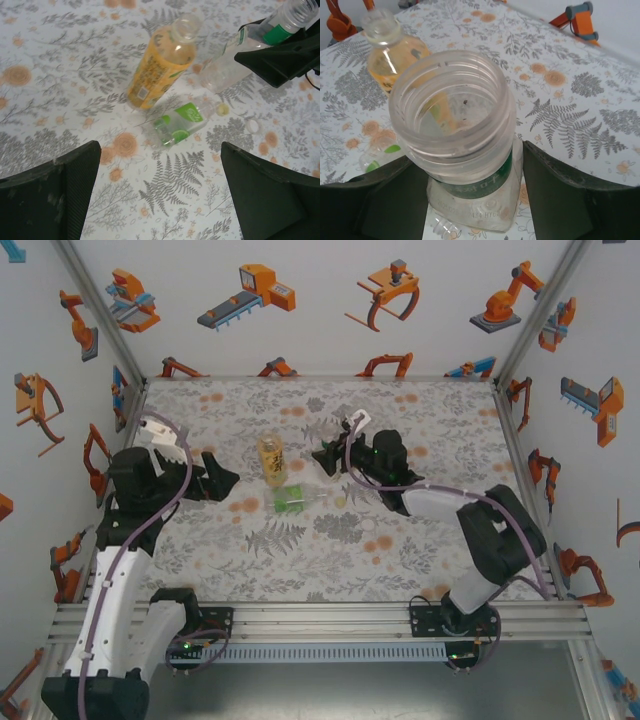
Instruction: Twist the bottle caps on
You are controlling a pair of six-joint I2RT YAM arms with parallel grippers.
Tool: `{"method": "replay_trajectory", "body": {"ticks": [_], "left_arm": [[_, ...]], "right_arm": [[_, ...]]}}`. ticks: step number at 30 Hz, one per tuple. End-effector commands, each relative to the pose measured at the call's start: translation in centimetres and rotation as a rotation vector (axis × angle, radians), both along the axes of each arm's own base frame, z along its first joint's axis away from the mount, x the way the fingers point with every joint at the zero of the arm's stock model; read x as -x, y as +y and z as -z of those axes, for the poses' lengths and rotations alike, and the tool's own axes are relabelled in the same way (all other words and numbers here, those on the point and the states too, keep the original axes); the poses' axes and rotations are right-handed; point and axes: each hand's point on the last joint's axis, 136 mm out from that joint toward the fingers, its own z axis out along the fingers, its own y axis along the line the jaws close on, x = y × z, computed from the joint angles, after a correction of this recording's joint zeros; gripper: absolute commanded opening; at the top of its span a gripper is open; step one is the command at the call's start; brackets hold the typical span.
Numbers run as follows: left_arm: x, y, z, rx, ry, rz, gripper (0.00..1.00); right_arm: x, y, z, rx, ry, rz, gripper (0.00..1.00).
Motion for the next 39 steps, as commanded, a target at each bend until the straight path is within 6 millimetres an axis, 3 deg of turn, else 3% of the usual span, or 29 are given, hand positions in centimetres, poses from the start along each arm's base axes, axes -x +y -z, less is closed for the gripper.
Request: {"method": "replay_trajectory", "body": {"ticks": [1, 9, 17, 29, 35, 39], "left_arm": [[1.1, -2.3, -2.9, 0.078, -0.124, 0.108, 0.97], [4.4, -8.2, -5.7, 0.143, -0.300, 0.385, 0.97], [7.8, -13.5, -7.3, 0.166, -0.470, 0.620, 0.97], [12.8, -17.4, -9.7, 0.242, -0.582, 0.878, 0.97], [13.2, -18.6, -9.9, 0.241, -0.572, 0.921, 0.97], [13.4, -19.6, -10.2, 0.260, -0.573, 0.948, 0.97]], "right_arm": [[1.2, -1.0, -1.4, 0.045, -0.009, 0.009, 0.42], [5.1, -2.4, -4.2, 0.086, 0.029, -0.055, 0.37], [11.5, -2.4, -8.4, 0.033, 0.038, -0.277, 0.34], [18.2, -1.7, -16.2, -0.152, 0.000, -0.581, 0.23], [20.3, -1.2, -19.6, -0.239, -0.029, -0.695, 0.21], [21.0, -0.9, -20.7, -0.259, -0.058, -0.723, 0.21]]}}
